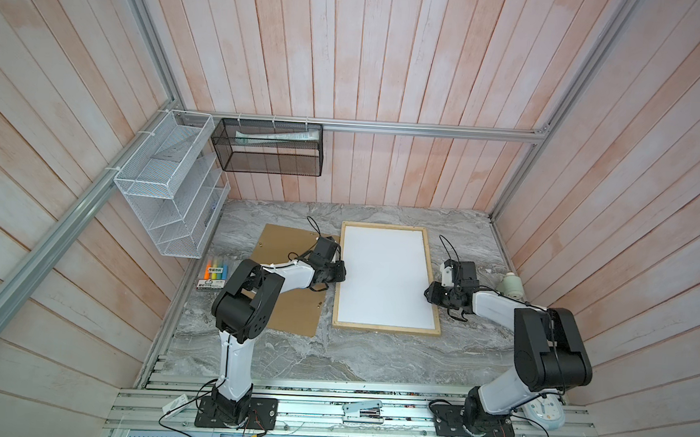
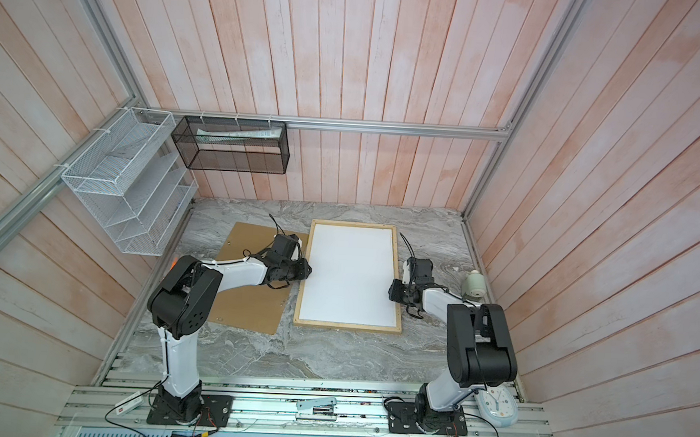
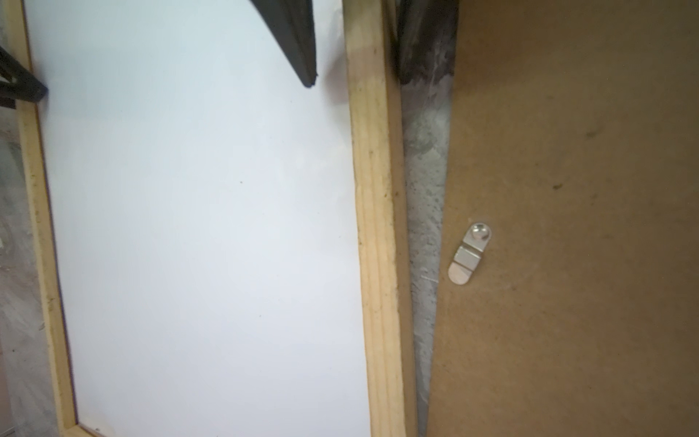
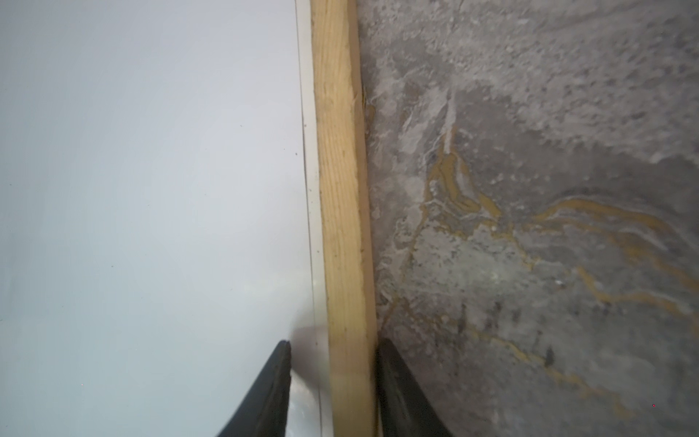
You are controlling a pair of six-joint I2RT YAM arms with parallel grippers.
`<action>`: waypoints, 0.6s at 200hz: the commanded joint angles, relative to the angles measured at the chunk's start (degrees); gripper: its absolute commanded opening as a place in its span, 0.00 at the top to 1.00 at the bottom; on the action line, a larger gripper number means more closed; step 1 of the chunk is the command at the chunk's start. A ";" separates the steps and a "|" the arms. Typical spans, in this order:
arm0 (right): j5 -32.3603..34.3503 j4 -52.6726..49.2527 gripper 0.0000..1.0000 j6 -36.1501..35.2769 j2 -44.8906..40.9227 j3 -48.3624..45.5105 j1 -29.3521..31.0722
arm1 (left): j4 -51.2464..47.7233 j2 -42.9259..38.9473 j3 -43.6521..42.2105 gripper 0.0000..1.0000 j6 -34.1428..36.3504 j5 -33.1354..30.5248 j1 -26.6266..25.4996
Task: Put the photo into the frame
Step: 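Press the photo's side edges down along the frame's inner rails with both grippers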
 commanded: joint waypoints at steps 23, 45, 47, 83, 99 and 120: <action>-6.31 0.14 0.60 0.37 3.26 3.68 2.00 | -1.00 0.72 0.00 0.63 0.56 5.49 -1.28; -5.56 -0.45 0.60 0.08 4.44 5.73 1.92 | -0.45 1.90 1.37 0.63 0.39 6.43 -1.28; -5.45 -0.53 0.60 0.08 4.58 5.91 1.91 | -0.42 2.01 1.52 0.63 0.38 6.53 -1.28; -3.74 -2.36 0.60 0.23 6.58 7.98 0.90 | 1.25 3.59 3.08 0.63 -0.25 8.50 -1.36; -4.08 -2.25 0.60 0.22 6.98 8.00 -0.12 | 1.64 4.46 4.18 0.63 -0.32 9.46 -1.45; -4.42 -2.14 0.60 -0.37 7.28 8.19 -1.35 | 1.73 5.83 5.67 0.63 -0.45 10.11 -1.67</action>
